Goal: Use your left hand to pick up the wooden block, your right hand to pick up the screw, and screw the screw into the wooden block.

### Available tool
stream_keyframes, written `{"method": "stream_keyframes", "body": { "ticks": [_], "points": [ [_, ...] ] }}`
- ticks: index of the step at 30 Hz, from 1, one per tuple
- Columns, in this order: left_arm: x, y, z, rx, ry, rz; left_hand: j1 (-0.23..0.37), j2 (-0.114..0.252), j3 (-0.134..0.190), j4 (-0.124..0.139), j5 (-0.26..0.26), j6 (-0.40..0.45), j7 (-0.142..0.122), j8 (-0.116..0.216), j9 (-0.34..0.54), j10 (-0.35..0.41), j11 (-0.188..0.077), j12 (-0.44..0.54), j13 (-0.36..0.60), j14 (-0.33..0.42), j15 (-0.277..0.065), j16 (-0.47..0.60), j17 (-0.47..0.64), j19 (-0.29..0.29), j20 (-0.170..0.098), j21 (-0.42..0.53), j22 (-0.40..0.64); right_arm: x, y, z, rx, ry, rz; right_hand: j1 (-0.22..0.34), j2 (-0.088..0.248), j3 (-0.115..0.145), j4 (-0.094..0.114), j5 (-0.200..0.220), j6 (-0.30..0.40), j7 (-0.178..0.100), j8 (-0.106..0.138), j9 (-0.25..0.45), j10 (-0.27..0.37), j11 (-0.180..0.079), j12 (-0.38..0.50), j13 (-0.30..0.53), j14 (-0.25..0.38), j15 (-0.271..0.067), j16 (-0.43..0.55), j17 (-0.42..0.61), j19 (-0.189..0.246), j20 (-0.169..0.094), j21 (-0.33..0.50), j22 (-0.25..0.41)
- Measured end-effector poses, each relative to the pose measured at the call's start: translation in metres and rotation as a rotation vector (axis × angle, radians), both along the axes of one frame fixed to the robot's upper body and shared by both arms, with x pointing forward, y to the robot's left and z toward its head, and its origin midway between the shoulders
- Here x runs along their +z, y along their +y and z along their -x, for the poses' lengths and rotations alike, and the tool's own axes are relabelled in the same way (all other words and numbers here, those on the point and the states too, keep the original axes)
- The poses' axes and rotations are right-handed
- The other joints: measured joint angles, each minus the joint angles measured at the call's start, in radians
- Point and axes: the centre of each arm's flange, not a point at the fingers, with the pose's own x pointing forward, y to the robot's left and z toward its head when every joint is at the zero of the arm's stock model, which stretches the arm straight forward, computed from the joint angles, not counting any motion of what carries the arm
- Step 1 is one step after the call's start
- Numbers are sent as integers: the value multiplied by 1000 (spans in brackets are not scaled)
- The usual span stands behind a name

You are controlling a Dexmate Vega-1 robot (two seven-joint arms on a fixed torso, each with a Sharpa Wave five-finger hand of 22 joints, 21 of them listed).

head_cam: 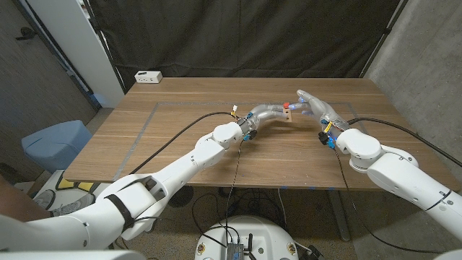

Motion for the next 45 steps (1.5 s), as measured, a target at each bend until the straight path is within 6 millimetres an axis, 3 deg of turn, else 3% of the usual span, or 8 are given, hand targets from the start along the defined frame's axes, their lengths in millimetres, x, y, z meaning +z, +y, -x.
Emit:
{"method": "stream_keyframes", "body": {
  "ticks": [14,27,45],
  "points": [
    [0,4,-1,3,-1,0,0,0,0,0,-1,0,0,0,0,0,0,-3,0,0,0,0,0,0,0,0,0,-1,1,2,-6,-8,-13,5,5,0,0,0,20,3,4,0,23,2,0,0,20,-2,6,0,17,-2,0,0],
    [3,5,1,3,-16,-8,0,0,0,0,-3,0,0,0,0,-4,0,1,-1,0,0,0,0,0,0,0,0,1,-2,3,-35,-30,-27,8,2,5,-5,0,-38,-11,-37,0,17,15,-12,0,30,-2,6,0,43,18,0,0],
    [4,7,4,26,-50,-54,0,0,0,0,1,0,0,0,0,-4,0,1,0,-3,3,0,0,0,0,0,0,5,-2,-1,-43,-36,-25,9,1,5,-5,0,-108,-20,-60,3,-10,23,-23,0,26,2,2,0,55,20,0,-2]
  ]
}}
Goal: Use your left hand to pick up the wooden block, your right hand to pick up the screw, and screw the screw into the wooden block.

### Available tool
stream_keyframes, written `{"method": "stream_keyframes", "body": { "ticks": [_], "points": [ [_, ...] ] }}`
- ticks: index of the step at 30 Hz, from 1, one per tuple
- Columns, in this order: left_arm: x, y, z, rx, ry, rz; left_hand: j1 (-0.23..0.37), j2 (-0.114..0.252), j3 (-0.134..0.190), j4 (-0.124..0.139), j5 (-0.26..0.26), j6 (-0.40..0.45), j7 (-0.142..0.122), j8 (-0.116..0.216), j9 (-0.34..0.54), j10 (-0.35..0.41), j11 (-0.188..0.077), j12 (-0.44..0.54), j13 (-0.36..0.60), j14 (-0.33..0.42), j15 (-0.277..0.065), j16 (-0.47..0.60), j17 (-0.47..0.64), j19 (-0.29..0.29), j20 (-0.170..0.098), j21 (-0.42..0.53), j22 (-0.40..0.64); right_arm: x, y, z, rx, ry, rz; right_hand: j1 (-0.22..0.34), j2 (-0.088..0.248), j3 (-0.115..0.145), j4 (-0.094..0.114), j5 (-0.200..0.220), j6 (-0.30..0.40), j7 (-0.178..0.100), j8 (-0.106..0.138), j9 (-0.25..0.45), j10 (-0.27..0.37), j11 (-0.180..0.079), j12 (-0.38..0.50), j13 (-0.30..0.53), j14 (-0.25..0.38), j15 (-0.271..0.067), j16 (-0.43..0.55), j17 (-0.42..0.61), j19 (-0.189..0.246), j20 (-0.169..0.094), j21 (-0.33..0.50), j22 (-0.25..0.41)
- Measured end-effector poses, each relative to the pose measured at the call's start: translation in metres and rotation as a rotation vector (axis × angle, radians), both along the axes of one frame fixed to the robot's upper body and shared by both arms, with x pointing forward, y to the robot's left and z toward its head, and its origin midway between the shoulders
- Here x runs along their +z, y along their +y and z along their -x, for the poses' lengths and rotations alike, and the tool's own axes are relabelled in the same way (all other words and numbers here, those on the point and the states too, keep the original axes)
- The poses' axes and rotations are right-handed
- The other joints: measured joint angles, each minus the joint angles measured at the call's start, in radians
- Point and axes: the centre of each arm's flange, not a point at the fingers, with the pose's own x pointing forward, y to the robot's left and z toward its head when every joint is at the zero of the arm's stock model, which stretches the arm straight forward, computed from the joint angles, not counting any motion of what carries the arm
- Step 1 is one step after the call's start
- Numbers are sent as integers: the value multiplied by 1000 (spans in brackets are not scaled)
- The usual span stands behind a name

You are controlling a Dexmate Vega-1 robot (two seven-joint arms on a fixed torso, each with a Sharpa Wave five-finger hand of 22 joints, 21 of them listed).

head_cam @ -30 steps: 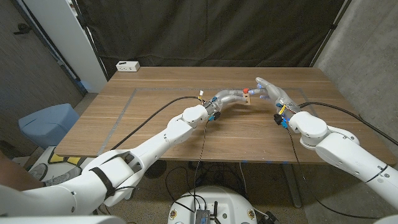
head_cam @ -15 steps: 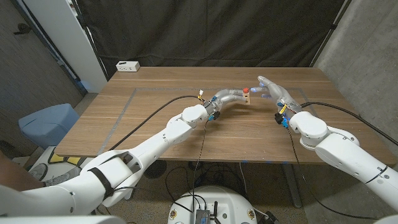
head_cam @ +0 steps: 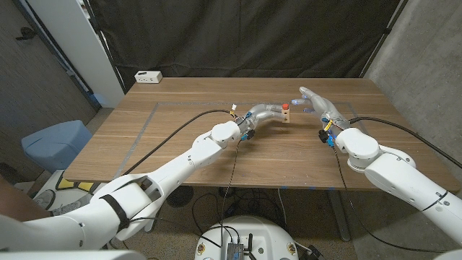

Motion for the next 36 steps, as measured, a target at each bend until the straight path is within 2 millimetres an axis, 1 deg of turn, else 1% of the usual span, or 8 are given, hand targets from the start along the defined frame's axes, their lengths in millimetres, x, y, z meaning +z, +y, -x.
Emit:
{"method": "stream_keyframes", "body": {
  "ticks": [4,6,11,13,19,25,31,36],
  "points": [
    [2,1,0,11,-11,-6,0,0,0,0,0,0,0,0,0,-1,1,0,0,0,0,0,0,0,0,0,0,0,1,-3,3,3,1,0,0,0,0,0,-5,-6,0,0,-5,-5,0,0,-4,4,0,0,4,5,0,0],
    [2,2,1,16,-15,-9,0,0,0,0,0,0,0,0,0,1,-1,0,0,0,0,0,0,0,0,0,0,0,1,-4,4,4,3,0,0,0,0,0,-5,-5,0,0,-8,-3,0,0,-4,4,0,1,1,10,0,0],
    [3,4,1,29,-27,-17,0,0,0,0,-1,0,0,0,0,2,-2,-3,0,0,0,0,0,0,0,0,0,0,2,-8,10,9,5,0,0,0,0,0,-18,-7,-7,0,-11,0,-4,0,-4,4,0,3,1,10,0,1],
    [3,4,1,32,-31,-21,0,0,0,0,-1,0,0,0,0,2,-2,-3,0,0,0,0,0,0,0,0,0,1,3,-9,16,10,7,0,0,0,0,0,-23,-12,-7,0,-15,-4,-4,0,-4,4,0,3,1,9,0,2],
    [3,4,2,40,-41,-27,0,0,0,0,-1,0,0,0,0,2,-2,-3,-1,0,0,0,0,0,0,0,0,1,5,-13,29,11,10,0,0,0,0,0,-56,-13,-11,0,-30,-4,-8,0,-9,9,-8,3,-12,-3,-6,3],
    [3,4,3,44,-48,-30,0,0,0,0,-2,0,0,0,0,2,-2,-3,0,0,0,0,0,0,0,0,0,2,8,-17,46,11,11,0,0,0,0,0,-85,-19,-11,0,-38,-1,-8,0,-9,9,-8,3,-13,-5,-9,3],
    [4,4,3,47,-52,-32,0,0,0,0,-2,0,0,0,0,2,-2,1,0,0,0,0,0,0,0,0,0,2,10,-20,59,11,11,0,0,0,0,0,-83,-12,-11,0,-43,4,-8,0,-13,12,-8,3,-13,-5,-9,3],
    [3,4,3,49,-53,-32,0,0,0,0,-2,0,0,0,-1,2,-2,1,0,0,0,0,0,0,0,0,0,3,12,-22,67,11,11,0,0,0,0,0,-60,-11,-1,0,-43,4,-8,0,-13,12,-8,3,-13,-5,-9,3]
  ]
}}
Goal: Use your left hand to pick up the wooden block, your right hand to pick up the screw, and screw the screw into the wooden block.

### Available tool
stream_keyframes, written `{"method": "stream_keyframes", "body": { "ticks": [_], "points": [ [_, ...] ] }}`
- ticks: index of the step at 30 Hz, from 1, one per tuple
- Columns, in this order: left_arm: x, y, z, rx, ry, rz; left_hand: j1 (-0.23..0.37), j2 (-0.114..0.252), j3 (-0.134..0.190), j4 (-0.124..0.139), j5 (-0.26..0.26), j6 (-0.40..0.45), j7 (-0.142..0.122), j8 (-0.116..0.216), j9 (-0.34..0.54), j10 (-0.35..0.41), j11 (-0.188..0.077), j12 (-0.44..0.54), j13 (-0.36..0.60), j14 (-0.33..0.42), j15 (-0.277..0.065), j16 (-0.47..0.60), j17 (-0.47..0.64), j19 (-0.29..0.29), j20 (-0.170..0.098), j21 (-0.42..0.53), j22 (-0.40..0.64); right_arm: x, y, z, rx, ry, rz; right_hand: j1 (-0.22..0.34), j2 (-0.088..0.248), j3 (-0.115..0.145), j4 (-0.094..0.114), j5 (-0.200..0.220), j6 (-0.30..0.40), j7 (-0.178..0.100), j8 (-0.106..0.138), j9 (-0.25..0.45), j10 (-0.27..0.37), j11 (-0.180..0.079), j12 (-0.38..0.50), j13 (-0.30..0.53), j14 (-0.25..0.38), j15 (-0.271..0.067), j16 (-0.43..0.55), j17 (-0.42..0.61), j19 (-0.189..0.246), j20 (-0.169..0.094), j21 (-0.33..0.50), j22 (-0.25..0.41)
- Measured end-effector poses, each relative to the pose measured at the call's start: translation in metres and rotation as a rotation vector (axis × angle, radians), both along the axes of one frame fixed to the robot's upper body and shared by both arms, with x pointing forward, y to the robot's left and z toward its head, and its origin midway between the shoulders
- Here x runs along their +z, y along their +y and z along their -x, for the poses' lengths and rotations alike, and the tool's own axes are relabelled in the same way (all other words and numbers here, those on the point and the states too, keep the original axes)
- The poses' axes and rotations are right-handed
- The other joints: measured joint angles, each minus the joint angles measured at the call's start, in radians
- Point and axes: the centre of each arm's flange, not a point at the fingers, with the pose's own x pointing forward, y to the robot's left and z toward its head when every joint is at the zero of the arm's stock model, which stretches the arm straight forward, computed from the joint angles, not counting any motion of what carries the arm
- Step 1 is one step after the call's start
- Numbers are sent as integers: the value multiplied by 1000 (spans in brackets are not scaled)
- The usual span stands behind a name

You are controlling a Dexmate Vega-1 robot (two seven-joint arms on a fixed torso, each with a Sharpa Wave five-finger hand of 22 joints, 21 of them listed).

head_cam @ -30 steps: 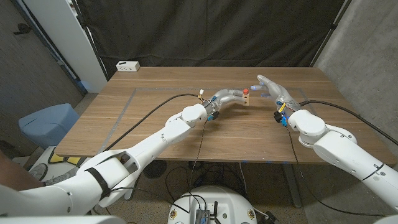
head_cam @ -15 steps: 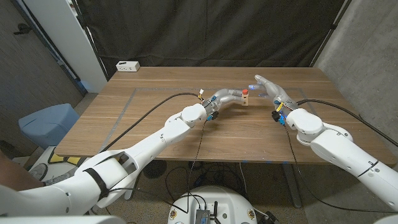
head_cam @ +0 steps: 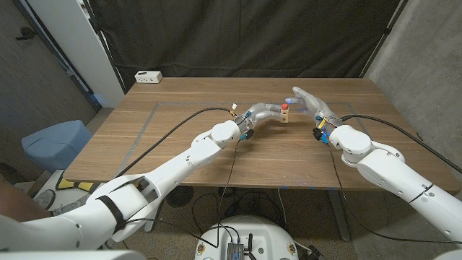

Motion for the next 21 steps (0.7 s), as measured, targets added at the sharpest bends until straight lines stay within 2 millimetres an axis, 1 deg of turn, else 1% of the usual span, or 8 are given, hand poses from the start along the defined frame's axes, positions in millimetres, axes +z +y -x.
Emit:
{"method": "stream_keyframes", "body": {
  "ticks": [1,3,7,9,10,14,16,21],
  "points": [
    [0,0,0,0,0,0,0,0,0,0,-1,0,0,0,0,0,0,0,0,0,0,0,0,0,0,0,0,0,0,0,2,0,0,0,0,0,0,0,2,2,2,0,0,0,0,0,0,0,0,0,0,0,0,0],
    [0,0,0,0,0,0,0,0,0,0,2,0,0,0,0,0,0,0,0,0,0,0,0,0,0,0,0,0,0,-1,2,0,0,0,0,0,0,0,10,-2,4,0,4,-4,0,0,0,0,0,0,0,0,0,0],
    [0,0,0,0,0,0,0,0,0,0,2,0,0,0,0,0,0,0,0,0,0,0,0,0,0,0,0,1,2,-2,8,2,1,0,0,0,0,0,22,8,5,0,4,-4,4,0,0,0,0,0,0,0,0,0],
    [0,0,0,1,0,0,0,0,0,0,2,0,0,0,1,0,0,0,0,0,0,0,0,0,0,0,0,1,2,-2,9,2,1,0,0,0,0,0,28,5,6,0,9,-9,4,0,0,0,0,0,0,0,0,0],
    [0,0,0,1,0,0,0,0,0,0,2,0,0,0,1,0,0,0,0,0,0,0,0,0,0,0,0,1,2,-3,10,2,1,0,0,0,0,0,32,3,13,0,9,-9,4,0,0,0,0,0,0,0,0,0],
    [-1,1,-1,2,2,-1,0,0,0,0,2,0,0,0,1,0,0,-1,0,0,0,0,0,0,0,0,0,1,3,-3,12,3,1,0,0,0,0,0,45,7,17,0,10,-9,8,0,0,0,0,0,0,0,0,0],
    [-1,1,-1,2,3,-2,0,0,0,0,2,0,0,0,1,2,-2,-1,0,0,0,0,0,0,0,0,0,1,3,-3,12,3,2,0,0,0,0,0,52,13,16,0,15,-15,8,0,0,0,0,0,0,0,0,0],
    [-1,1,-1,1,1,-2,0,0,0,0,2,0,0,0,1,2,-2,-1,-1,0,0,0,0,0,0,0,0,2,4,-4,14,3,2,0,0,0,0,0,55,9,20,0,15,-15,8,0,0,0,0,0,0,0,0,0]
  ]
}}
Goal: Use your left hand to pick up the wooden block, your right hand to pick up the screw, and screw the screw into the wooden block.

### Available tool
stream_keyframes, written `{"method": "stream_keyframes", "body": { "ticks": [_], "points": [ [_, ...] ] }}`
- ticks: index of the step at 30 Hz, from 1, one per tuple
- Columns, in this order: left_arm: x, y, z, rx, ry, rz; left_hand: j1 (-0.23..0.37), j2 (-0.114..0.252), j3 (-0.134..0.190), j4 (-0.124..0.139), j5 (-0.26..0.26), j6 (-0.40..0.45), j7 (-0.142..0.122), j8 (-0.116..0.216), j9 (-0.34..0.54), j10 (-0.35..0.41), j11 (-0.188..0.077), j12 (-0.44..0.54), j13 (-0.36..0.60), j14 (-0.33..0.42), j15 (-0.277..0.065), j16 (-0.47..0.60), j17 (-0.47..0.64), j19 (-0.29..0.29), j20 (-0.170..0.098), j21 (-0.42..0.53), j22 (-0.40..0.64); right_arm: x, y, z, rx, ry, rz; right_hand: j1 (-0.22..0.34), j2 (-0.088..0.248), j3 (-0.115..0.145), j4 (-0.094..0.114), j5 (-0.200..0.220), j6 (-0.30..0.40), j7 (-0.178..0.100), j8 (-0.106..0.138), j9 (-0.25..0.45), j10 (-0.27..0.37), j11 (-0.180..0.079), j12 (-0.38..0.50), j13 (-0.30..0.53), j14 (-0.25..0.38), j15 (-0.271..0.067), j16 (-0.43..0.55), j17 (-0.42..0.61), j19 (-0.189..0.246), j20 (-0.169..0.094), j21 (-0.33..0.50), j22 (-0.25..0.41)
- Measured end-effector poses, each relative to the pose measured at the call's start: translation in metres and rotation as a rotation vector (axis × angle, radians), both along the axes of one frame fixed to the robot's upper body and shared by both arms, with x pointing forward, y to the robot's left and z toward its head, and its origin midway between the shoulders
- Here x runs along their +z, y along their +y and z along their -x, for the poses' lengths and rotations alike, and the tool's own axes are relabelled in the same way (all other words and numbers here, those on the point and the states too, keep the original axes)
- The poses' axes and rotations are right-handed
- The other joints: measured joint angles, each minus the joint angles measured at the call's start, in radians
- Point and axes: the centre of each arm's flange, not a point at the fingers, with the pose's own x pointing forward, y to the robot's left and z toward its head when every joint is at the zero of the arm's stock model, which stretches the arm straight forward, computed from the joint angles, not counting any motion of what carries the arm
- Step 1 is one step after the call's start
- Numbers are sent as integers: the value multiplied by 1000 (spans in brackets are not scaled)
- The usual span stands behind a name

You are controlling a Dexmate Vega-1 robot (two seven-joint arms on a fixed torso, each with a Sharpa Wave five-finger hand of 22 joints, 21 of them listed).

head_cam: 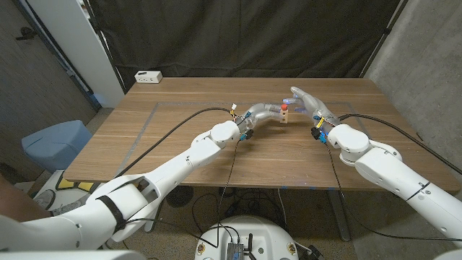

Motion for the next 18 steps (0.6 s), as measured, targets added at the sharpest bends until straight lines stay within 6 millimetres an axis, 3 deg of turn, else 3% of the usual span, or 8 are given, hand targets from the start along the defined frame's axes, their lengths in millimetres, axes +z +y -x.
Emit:
{"method": "stream_keyframes", "body": {
  "ticks": [18],
  "points": [
    [2,2,-1,-3,-6,5,0,0,0,0,-1,0,0,0,0,0,0,-2,1,0,0,0,0,0,0,0,0,0,3,2,2,1,3,0,0,0,0,0,33,11,4,-1,24,-2,4,0,6,-6,0,0,4,4,0,0]
  ]
}}
